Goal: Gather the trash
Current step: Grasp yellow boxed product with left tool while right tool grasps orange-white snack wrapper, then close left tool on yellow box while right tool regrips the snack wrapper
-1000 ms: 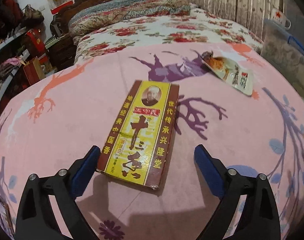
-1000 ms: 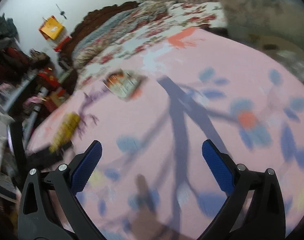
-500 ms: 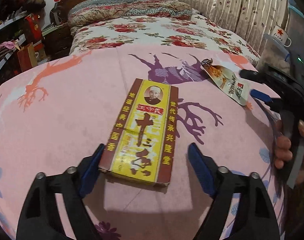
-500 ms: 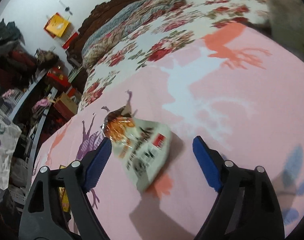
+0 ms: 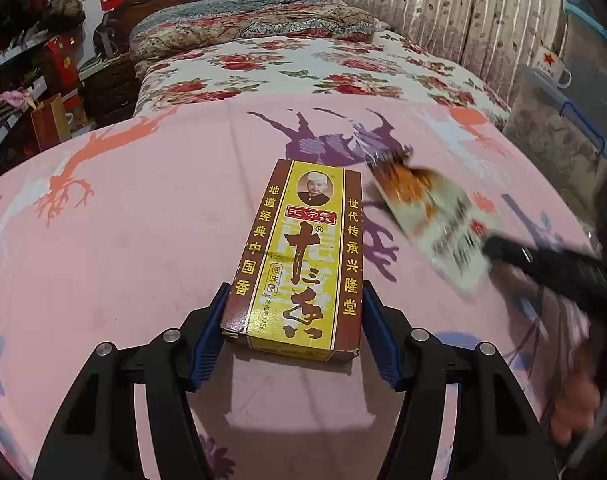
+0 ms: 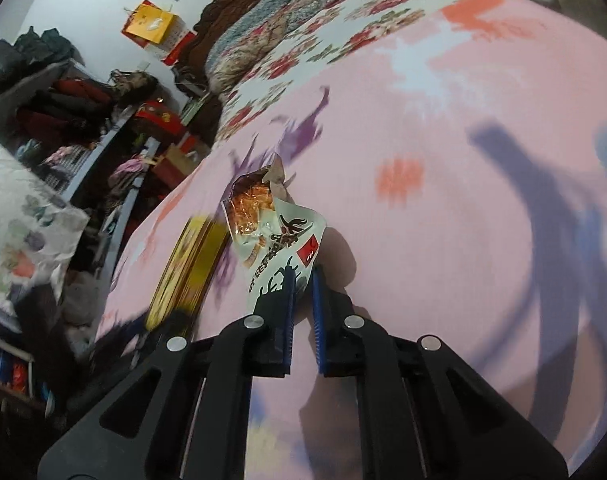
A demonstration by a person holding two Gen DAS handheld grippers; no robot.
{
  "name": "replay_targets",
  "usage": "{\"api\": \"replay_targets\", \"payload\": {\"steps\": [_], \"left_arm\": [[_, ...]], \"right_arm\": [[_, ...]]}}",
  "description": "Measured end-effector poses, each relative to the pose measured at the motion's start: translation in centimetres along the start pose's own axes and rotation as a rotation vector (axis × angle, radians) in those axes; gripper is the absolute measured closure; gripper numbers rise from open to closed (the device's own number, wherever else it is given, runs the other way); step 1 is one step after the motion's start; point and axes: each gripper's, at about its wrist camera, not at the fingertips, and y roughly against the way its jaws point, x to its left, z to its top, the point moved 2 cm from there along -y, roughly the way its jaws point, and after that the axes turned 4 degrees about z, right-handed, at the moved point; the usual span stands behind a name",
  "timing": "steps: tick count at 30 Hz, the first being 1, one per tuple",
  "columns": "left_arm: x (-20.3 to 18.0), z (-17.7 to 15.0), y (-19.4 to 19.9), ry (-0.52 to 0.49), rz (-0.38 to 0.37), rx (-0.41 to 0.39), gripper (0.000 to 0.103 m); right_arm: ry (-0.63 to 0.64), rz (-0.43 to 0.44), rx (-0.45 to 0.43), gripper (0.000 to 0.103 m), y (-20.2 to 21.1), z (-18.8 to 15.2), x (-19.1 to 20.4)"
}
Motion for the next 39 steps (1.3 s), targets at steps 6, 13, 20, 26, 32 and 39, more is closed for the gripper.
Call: {"api": "replay_targets", "payload": {"steps": [6, 13, 20, 26, 32, 39], "left_arm": [[-1.7, -3.0, 2.3, -0.037, 0.0, -0.011, 0.044], [-2.4, -5.3, 3.9, -0.047, -0.008, -0.02, 0.044], [-2.7, -5.7, 4.1, -0.049, -0.003, -0.02, 0.042], [-2.5, -5.4, 4.0, -0.045, -0.013, -0.013, 0.034], [-2.4, -5.1, 3.8, -0.047, -0.026, -0.009, 0.03], [-2.5, -5.0, 3.7, -0.045, -0.033, -0.008, 0.028]], "right_arm": [[0.003, 0.005, -0.018, 0.092, 3.5, -7.0, 1.2], [-0.035, 0.026, -0.068, 0.092, 5.0, -9.3, 0.5], [-0.088, 0.061, -0.101, 0.09, 5.4, -9.3, -0.3], [-0.098, 0.08, -0.107, 0.089, 5.7, -9.3, -0.6], [-0.004, 0.053, -0.197, 0.021, 7.1, -9.2, 0.9], [0.033, -0.013, -0.192, 0.021, 6.8, -6.4, 1.1]]}}
